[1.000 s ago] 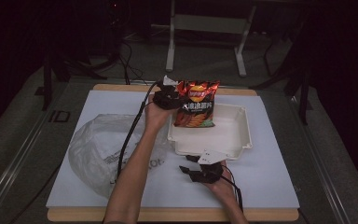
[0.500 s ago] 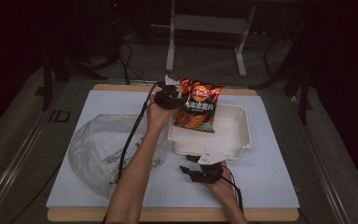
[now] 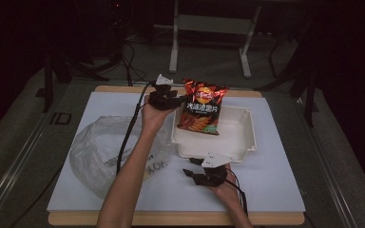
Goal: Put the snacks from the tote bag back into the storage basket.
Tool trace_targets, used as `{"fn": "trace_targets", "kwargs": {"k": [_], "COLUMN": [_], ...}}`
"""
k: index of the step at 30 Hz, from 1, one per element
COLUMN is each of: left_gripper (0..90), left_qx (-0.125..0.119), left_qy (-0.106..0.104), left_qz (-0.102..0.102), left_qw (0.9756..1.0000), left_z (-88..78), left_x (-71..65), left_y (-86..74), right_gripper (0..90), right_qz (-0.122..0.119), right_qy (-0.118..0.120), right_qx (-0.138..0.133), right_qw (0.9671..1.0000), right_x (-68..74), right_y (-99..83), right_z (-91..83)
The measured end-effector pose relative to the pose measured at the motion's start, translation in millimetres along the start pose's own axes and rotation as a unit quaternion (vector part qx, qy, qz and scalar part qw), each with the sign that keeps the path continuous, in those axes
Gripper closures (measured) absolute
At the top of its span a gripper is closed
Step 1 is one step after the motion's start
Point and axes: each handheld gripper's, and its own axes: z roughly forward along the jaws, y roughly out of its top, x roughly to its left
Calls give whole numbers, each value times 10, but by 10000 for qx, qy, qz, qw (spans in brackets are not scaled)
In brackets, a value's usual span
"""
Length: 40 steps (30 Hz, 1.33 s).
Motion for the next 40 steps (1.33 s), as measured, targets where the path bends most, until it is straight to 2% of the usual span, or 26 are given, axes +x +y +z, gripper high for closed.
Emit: {"fn": "trace_targets", "kwargs": {"k": [8, 14, 21, 29, 40], "left_gripper": [517, 517, 516, 514, 510], "left_qx": [51, 30, 141, 221, 237], "left_qy": [127, 204, 284, 232, 92], "left_qz": [52, 112, 231, 374, 627], "left_qw": [9999, 9997, 9992, 9988, 9977], "left_z": [-152, -280, -398, -529, -648], "left_x": [78, 100, 102, 62, -67], "left_y": [3, 29, 40, 58, 85], "right_gripper": [490, 490, 490, 490, 488], "right_qz": [-7, -12, -14, -16, -3], "right_qy": [4, 8, 3, -5, 0], "right_qx": [-10, -10, -9, -4, -1], "right_qw": [10000, 10000, 10000, 10000, 10000], "right_x": [-1, 0, 1, 1, -2], "right_y": [-1, -1, -1, -1, 0], "right_z": [1, 1, 1, 1, 2]}}
